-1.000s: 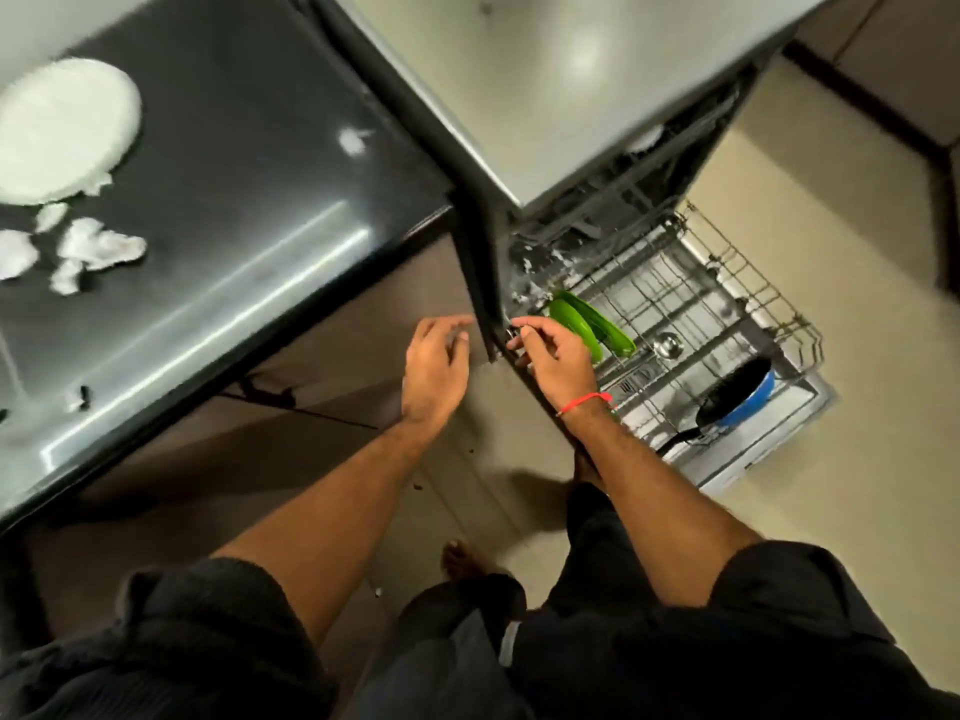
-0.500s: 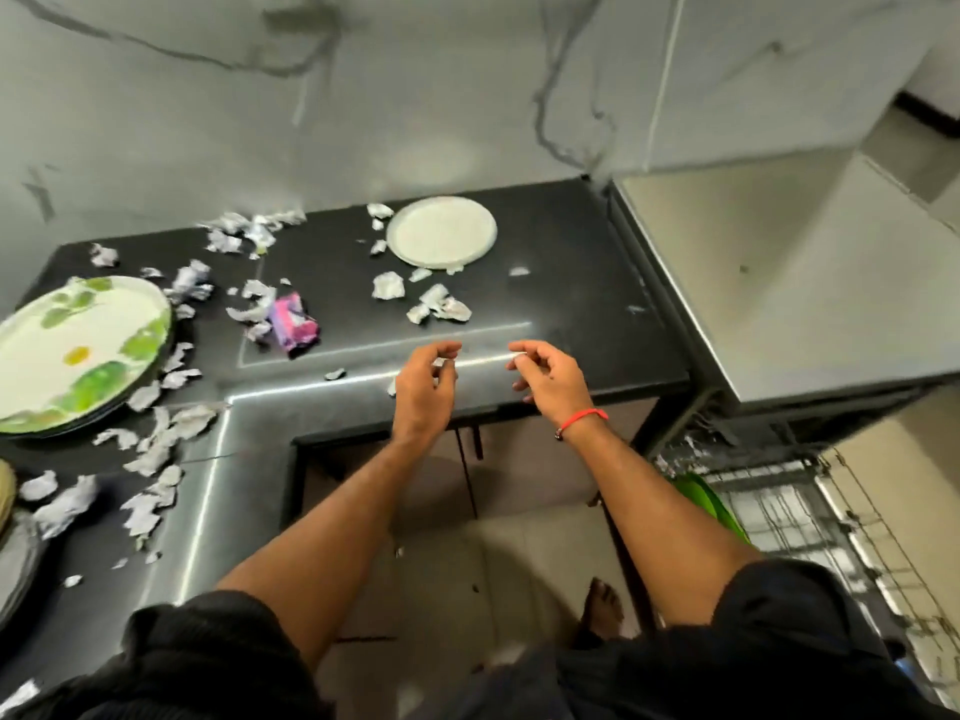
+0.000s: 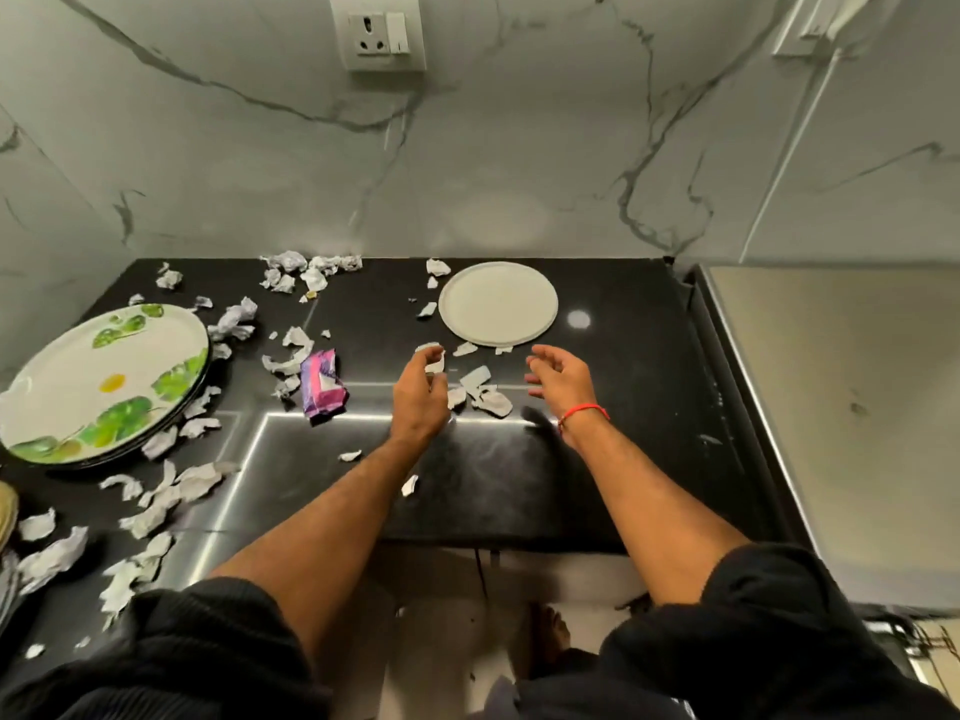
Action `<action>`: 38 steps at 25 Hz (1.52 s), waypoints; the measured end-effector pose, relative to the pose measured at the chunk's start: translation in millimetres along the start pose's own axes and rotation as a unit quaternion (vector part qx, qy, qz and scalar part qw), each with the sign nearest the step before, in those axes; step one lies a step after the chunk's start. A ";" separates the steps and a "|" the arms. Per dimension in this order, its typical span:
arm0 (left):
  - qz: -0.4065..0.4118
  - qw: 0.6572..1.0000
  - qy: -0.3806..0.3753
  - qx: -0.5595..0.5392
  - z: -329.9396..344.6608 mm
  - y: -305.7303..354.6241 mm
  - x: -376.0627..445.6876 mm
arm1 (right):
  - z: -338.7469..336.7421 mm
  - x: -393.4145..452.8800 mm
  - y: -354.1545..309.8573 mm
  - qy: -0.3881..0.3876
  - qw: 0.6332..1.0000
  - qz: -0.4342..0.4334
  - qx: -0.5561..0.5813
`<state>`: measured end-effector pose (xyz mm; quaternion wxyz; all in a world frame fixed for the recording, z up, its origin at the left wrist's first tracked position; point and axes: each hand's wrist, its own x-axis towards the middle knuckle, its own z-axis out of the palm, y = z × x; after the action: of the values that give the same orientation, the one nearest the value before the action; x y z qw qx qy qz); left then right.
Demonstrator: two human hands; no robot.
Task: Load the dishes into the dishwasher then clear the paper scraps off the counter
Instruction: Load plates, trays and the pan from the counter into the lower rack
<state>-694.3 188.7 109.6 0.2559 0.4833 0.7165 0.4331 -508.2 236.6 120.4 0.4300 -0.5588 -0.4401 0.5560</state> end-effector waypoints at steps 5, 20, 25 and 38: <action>-0.063 0.994 -0.035 0.078 33.4 -0.5 72.9 | -34.9 81.3 -14.5 -0.048 0.963 -0.026 -0.265; -0.344 0.928 0.009 0.143 76.9 14.0 150.8 | -65.7 124.1 -6.1 -0.175 0.901 -0.008 -0.397; -0.247 0.954 0.085 -0.145 63.6 48.3 132.9 | -73.6 102.7 7.3 -0.122 0.952 0.011 -0.279; -0.216 0.957 -0.136 -0.138 -5.6 54.5 -9.9 | -95.6 -85.0 47.7 0.121 0.985 -0.025 0.124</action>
<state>-669.1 186.1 159.2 0.5025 0.3310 0.6957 0.3924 -411.5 143.4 96.0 0.5597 -0.5534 -0.3259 0.5237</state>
